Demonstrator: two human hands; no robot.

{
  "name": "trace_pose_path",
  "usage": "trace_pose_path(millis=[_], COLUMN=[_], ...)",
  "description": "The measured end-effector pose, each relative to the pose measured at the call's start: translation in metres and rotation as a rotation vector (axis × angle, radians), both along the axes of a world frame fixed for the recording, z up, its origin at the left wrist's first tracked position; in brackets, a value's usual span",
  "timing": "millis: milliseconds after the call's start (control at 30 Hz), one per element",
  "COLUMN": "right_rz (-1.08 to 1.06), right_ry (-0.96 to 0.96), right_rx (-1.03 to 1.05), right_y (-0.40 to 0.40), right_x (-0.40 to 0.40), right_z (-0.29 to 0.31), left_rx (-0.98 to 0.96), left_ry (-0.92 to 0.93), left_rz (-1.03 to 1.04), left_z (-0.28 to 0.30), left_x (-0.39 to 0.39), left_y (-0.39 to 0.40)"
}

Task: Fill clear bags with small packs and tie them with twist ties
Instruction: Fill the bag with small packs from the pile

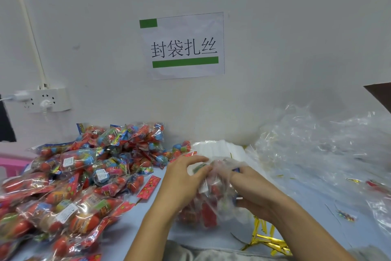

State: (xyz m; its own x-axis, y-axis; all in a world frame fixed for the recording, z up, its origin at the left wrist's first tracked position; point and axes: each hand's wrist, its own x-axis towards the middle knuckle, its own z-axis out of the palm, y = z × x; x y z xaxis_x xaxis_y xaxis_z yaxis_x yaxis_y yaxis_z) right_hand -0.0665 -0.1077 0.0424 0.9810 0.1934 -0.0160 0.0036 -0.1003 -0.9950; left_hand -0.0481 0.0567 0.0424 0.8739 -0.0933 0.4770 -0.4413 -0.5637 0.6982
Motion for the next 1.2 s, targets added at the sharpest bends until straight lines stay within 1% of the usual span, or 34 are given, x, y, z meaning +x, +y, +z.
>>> trace_pose_path(millis=[100, 200, 267, 333, 367, 467, 533, 600, 667, 767, 867, 967, 1033, 1133, 1200], right_rz=[-0.004, -0.097, -0.135, -0.159, -0.181, -0.192, -0.177, -0.159, -0.182, -0.222, -0.263, -0.243, -0.174, -0.129, -0.069], right_ry=[-0.015, -0.028, -0.044, -0.062, -0.059, -0.045, -0.031, -0.034, -0.036, -0.047, -0.066, -0.061, -0.043, -0.041, -0.041], right_rx=[0.041, 0.103, 0.169, 0.185, 0.177, 0.179, 0.214, 0.233, 0.217, 0.175, 0.076, 0.070, 0.082, 0.032, 0.042], right_y=[0.001, 0.007, 0.011, 0.011, 0.010, 0.004, 0.001, 0.001, 0.002, 0.005, 0.003, 0.003, 0.004, 0.003, 0.002], right_x=[0.001, 0.005, 0.006, 0.009, 0.011, 0.012, 0.013, 0.014, 0.016, 0.015, 0.012, 0.009, 0.009, 0.007, 0.007], right_z=[-0.004, -0.010, -0.012, -0.011, -0.012, -0.011, -0.011, -0.013, -0.017, -0.018, -0.014, -0.012, -0.011, -0.009, -0.007], left_rx=[-0.078, -0.062, -0.060, -0.126, -0.171, -0.261, -0.237, -0.192, -0.138, -0.079, -0.117, -0.172, -0.149, -0.106, -0.089], left_ry=[-0.061, -0.132, -0.140, -0.121, -0.102, 0.041, 0.230, 0.403, 0.472, 0.447, 0.377, 0.300, 0.268, 0.149, 0.087], left_rz=[-0.009, -0.005, -0.007, 0.003, 0.051, 0.281, 0.359, 0.311, 0.229, 0.182, 0.141, -0.067, -0.163, -0.107, -0.085], left_z=[-0.002, -0.001, -0.001, -0.001, 0.000, 0.002, -0.001, -0.008, -0.013, -0.011, -0.006, -0.006, -0.007, -0.009, -0.008], left_x=[0.003, 0.004, 0.004, 0.004, 0.004, 0.009, 0.013, 0.016, 0.016, 0.015, 0.012, 0.009, 0.007, 0.009, 0.009], left_y=[-0.007, -0.013, -0.014, -0.012, -0.009, 0.006, 0.015, 0.017, 0.013, 0.010, 0.012, 0.008, 0.004, -0.001, -0.003])
